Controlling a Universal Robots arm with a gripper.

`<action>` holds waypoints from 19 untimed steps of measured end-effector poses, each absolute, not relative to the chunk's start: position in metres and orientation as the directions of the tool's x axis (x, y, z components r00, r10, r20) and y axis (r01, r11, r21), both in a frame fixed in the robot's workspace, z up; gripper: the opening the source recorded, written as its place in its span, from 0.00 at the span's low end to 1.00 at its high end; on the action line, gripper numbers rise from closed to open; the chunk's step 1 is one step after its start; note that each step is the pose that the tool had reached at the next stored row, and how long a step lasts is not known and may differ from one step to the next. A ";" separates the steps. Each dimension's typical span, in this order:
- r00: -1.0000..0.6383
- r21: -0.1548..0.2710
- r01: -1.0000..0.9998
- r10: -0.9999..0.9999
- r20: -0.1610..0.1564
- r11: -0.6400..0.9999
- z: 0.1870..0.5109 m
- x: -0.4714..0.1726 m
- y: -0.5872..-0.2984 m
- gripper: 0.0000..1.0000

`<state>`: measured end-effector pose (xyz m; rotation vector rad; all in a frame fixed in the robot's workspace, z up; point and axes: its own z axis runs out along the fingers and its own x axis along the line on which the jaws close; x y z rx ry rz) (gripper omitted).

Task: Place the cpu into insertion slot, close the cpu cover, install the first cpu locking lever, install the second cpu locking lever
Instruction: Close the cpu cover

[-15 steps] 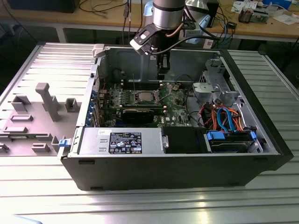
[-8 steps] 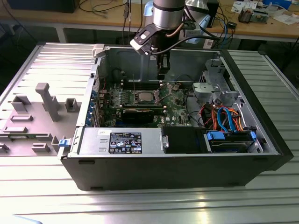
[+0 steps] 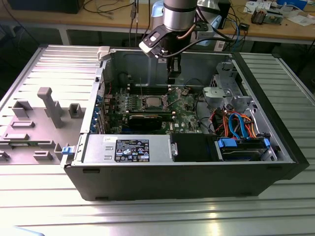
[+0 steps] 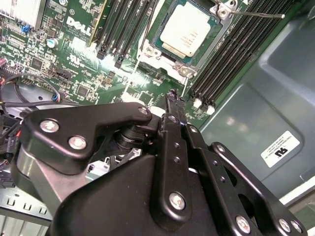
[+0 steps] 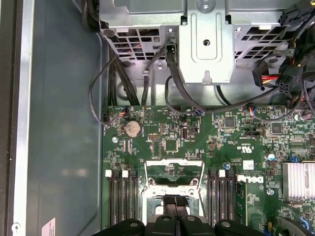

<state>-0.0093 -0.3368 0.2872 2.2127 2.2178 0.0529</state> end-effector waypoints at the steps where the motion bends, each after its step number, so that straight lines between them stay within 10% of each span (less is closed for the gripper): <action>1: -0.003 0.030 1.000 1.000 0.018 0.002 0.287 -0.009 -0.337 0.11; 19: -0.003 0.030 1.000 1.000 0.018 0.002 0.287 0.003 -0.337 0.11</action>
